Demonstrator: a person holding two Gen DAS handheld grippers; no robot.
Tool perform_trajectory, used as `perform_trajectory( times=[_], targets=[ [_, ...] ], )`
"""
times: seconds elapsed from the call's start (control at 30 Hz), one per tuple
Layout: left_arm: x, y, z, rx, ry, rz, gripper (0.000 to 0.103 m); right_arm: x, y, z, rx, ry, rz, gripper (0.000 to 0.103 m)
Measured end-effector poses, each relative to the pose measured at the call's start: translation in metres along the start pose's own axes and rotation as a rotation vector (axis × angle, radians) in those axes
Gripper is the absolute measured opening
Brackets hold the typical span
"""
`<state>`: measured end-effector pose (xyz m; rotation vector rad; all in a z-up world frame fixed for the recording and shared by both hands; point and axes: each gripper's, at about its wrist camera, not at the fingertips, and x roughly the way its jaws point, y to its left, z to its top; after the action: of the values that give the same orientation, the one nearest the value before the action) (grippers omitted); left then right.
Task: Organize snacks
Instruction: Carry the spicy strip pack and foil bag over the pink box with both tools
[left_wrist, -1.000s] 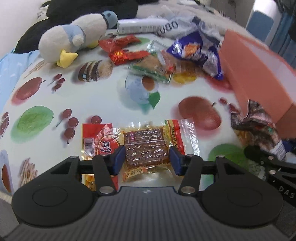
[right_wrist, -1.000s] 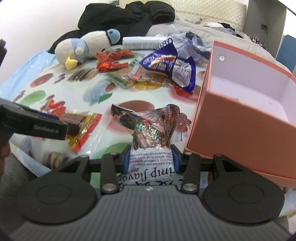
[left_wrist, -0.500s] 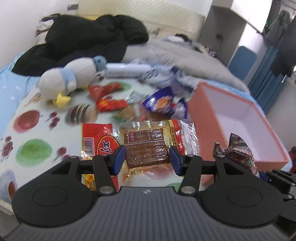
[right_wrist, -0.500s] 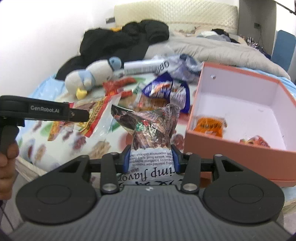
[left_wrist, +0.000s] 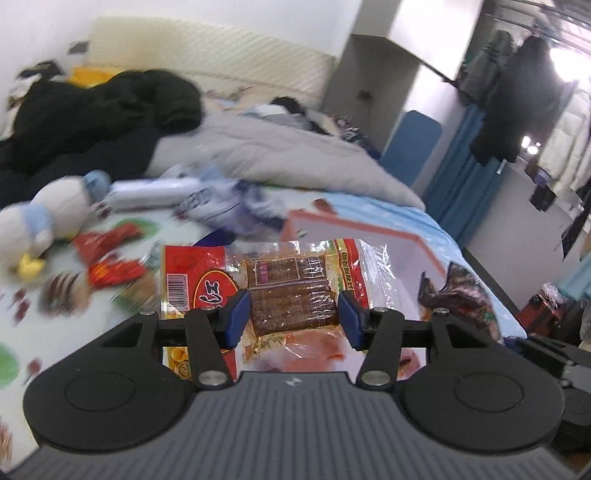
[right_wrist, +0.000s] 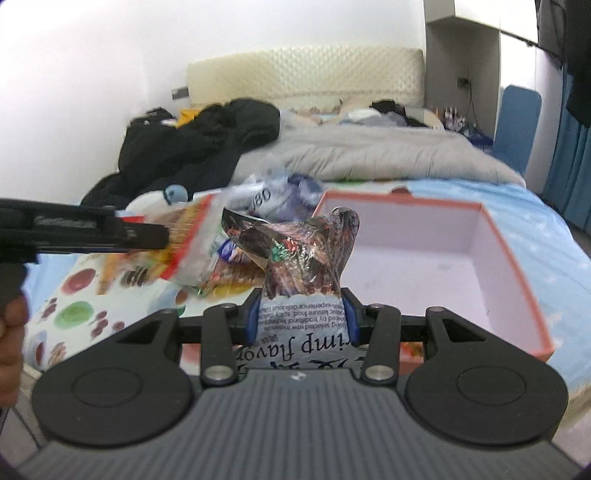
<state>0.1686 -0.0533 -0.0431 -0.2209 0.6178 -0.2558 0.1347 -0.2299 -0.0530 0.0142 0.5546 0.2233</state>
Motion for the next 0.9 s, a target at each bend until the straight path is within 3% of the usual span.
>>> perform_trajectory(
  times=[0.17, 0.33, 0.6, 0.9],
  targets=[
    [0.038, -0.041, 0.02, 0.044, -0.005, -0.053, 0.058, 0.002, -0.039, 0.019, 0.034, -0.061, -0.069, 0.046],
    [0.085, -0.067, 0.028, 0.066, 0.038, -0.076, 0.058, 0.023, -0.072, 0.029, 0.012, -0.065, -0.098, 0.046],
    [0.164, -0.076, 0.029, 0.042, 0.17, -0.072, 0.058, 0.068, -0.113, 0.028, 0.079, -0.003, -0.121, 0.046],
    [0.207, -0.068, 0.022, 0.036, 0.22, -0.05, 0.058, 0.108, -0.128, 0.019, 0.11, 0.063, -0.11, 0.047]
  ],
)
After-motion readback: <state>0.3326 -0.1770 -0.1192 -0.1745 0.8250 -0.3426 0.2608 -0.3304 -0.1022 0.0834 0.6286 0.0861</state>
